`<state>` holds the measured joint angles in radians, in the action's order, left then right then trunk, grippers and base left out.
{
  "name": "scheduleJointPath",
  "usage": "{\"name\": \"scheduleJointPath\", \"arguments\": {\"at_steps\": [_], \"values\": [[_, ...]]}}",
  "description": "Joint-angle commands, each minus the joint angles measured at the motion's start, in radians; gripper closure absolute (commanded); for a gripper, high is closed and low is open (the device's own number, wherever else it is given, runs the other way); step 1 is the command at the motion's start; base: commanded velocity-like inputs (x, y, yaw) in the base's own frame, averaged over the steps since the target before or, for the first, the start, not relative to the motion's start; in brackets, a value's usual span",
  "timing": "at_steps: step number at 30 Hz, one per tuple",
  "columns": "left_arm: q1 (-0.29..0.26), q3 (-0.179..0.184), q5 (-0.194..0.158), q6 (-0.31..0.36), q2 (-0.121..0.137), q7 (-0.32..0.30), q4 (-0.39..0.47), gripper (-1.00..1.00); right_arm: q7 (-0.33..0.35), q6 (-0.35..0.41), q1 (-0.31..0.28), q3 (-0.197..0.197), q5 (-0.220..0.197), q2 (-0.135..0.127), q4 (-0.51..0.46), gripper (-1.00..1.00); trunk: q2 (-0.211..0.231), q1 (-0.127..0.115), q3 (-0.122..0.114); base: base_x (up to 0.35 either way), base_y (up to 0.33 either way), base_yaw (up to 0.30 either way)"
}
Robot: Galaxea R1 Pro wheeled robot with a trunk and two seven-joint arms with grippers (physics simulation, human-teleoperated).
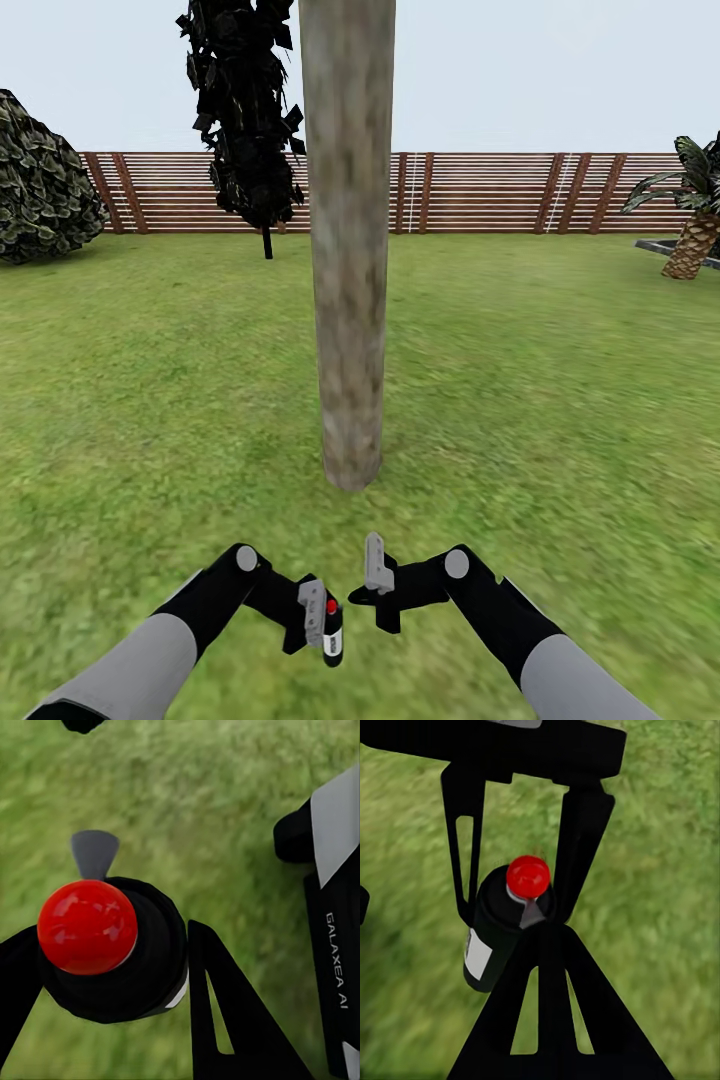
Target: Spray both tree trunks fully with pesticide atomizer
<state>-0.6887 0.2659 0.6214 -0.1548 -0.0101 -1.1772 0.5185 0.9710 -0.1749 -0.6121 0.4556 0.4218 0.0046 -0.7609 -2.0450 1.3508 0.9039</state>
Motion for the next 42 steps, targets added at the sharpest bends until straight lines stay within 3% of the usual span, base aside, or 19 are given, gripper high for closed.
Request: {"name": "scheduleJointPath", "arguments": {"at_steps": [1,13,30,32,35,38,39,40,41,42], "values": [[0.000,0.000,0.000,-0.001,-0.002,0.001,0.000,1.00,0.000,0.000,0.000,0.000,0.000,0.000,0.000,1.00,0.000,0.000,0.000,0.000,0.000,0.000],[0.000,-0.001,-0.002,-0.003,-0.028,0.001,0.001,1.00,0.000,0.000,0.000,0.000,0.001,0.000,0.003,1.00,0.000,0.000,0.000,0.000,0.000,0.000],[0.000,0.001,0.004,0.001,-0.025,0.007,-0.001,1.00,0.000,0.000,0.000,0.000,0.002,0.000,0.003,1.00,0.000,0.000,0.000,0.000,0.000,0.000],[0.000,0.001,0.010,0.005,-0.013,0.008,-0.003,1.00,0.000,0.000,0.000,0.000,0.002,-0.001,0.003,1.00,0.000,0.000,0.000,0.000,0.000,0.000],[-0.001,-0.001,0.051,0.013,0.038,0.008,-0.003,1.00,0.000,0.000,0.000,0.000,0.002,-0.001,0.003,1.00,0.000,0.000,0.000,0.000,0.000,0.000],[-0.005,-0.008,0.084,0.023,0.101,0.010,-0.003,1.00,0.000,0.000,0.000,0.000,0.002,-0.001,0.004,1.00,0.000,0.000,0.000,0.000,0.000,0.000],[-0.007,-0.025,0.082,0.024,0.136,0.016,0.002,1.00,-0.001,-0.001,0.000,-0.001,0.003,-0.001,0.005,1.00,0.000,0.000,0.000,0.000,0.000,0.000],[-0.007,-0.053,0.074,0.022,0.159,0.026,0.006,1.00,-0.003,-0.001,0.000,-0.003,0.003,-0.001,0.006,1.00,0.000,0.000,0.000,0.000,0.000,0.000],[-0.002,-0.153,0.044,0.018,0.190,0.062,0.011,1.00,-0.006,-0.002,0.000,-0.006,0.002,-0.001,0.006,1.00,0.000,0.000,0.000,0.000,0.000,0.000],[0.001,-0.242,0.027,0.015,0.202,0.103,0.010,1.00,-0.012,-0.002,0.000,-0.008,0.002,-0.001,0.006,1.00,0.000,0.000,0.000,0.000,0.000,0.000]]}}
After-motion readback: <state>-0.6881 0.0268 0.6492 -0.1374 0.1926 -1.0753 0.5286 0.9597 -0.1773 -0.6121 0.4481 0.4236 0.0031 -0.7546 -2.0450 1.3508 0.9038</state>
